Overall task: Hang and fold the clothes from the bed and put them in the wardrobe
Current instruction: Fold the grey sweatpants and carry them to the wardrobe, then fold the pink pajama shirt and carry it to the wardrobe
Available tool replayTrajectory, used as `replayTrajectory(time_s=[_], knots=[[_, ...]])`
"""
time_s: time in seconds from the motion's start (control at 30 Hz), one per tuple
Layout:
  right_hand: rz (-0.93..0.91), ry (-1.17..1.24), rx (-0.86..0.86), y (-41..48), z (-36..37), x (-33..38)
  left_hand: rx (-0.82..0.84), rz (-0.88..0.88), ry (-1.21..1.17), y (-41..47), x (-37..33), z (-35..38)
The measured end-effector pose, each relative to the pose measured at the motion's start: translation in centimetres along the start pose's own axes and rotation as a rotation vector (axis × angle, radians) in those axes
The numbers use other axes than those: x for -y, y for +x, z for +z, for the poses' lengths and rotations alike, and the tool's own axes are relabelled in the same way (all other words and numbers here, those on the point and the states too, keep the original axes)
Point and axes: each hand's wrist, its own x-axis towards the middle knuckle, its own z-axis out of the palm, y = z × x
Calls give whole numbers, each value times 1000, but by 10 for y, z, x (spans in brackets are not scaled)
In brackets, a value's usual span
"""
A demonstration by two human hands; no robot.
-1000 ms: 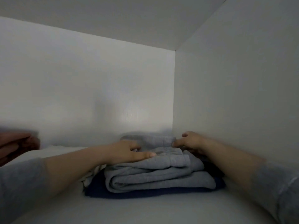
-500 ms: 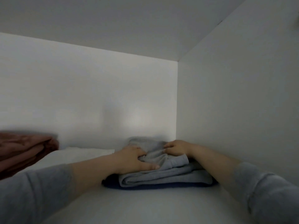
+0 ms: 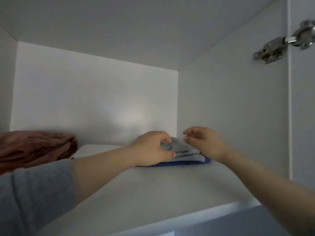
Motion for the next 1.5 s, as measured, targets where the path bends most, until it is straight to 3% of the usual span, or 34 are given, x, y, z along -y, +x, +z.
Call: replayTrajectory(time_s=[0.23,0.4,0.73,0.9,1.1,1.5], knots=[[71,154,-301,-116,-61,38,-80,153,-364,-59,-80,2],[126,160,-432,-209,-112,60,-109,208,-829,-92,-141,27],[322,65,-721,-398,-198,76,167,383,-1327,-178,-293,116],[412,64,-947,-503,-236,89,242,334,-1495,-233,-378,156],[510,109,-1191,-624,-277,97,359,130,-1672,-323,-463,204],[742,-3,-1341,-761,-313,65,649,70,-1633,-369,-570,298]])
